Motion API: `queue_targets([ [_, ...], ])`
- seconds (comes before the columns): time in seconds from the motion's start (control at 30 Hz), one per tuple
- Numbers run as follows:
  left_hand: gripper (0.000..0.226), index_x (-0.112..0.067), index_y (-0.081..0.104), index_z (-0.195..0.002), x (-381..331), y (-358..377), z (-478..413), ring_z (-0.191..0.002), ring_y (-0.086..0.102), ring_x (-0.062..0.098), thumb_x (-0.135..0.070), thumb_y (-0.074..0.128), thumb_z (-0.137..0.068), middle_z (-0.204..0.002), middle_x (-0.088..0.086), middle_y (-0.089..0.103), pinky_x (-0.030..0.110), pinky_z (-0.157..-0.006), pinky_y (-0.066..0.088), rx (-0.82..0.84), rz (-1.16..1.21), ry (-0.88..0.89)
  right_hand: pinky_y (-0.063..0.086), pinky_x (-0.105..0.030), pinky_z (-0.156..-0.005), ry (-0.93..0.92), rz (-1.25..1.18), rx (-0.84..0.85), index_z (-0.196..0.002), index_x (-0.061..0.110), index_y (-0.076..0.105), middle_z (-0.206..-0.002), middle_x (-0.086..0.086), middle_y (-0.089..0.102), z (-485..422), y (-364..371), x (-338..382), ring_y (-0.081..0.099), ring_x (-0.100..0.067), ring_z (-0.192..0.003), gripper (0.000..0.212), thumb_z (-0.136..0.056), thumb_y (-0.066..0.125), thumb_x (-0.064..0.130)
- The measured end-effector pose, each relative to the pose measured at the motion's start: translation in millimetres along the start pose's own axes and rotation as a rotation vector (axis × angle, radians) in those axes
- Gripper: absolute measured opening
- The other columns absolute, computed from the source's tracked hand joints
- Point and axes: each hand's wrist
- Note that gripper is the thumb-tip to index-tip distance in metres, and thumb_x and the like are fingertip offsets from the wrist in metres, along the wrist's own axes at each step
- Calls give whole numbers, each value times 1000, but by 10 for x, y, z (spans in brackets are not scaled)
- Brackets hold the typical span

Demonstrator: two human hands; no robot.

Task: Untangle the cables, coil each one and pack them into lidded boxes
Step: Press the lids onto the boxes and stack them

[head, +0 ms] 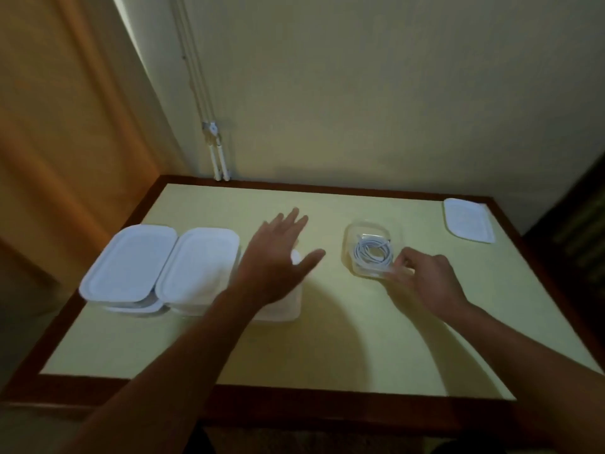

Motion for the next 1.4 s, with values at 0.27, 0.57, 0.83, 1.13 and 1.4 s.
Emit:
queue_targets([
  [0.27,110,-15,0,-159,-747,1005,-13,-153,14,17,-68,61,-84,-168,3,3,30,-118,21,168,242,-57,53,-36,-62,-4,61,24,-86,27,63,-68,6,67,291,7,-344,63,-19,-65,26,-85,73,51],
  [0.57,121,-27,-11,-158,-609,1526,10,-143,35,21,-95,38,-71,-161,4,30,40,-112,38,79,242,-234,48,-42,-99,35,98,-49,-141,30,45,-125,-5,66,196,-64,-869,60,-28,-114,56,-89,67,26],
  [0.83,110,-24,-6,-159,-539,1626,-166,-144,35,23,-88,36,-80,-163,0,29,43,-119,30,20,175,-160,35,-54,-111,235,425,-137,-145,17,45,-142,-11,53,-631,-217,-1583,44,-35,-135,57,-94,60,36],
  [1.13,112,-18,3,-160,-515,1661,-235,-145,33,8,-91,28,-78,-161,-3,33,38,-123,18,18,76,-61,30,-59,-114,283,501,-105,-130,21,61,-145,-14,46,-1087,-298,-1811,34,-39,-141,34,-99,54,33],
  [1.4,114,-18,3,-159,-533,1647,-248,-145,33,8,-93,24,-76,-162,-4,31,39,-123,17,30,68,-60,20,-52,-118,76,463,-110,-130,13,56,-141,-10,56,-828,-206,-1640,36,-30,-144,29,-104,47,23],
])
Point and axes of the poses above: each hand's wrist, its own z-axis away from the middle knuckle, its own y-axis out of the palm, x = y × z
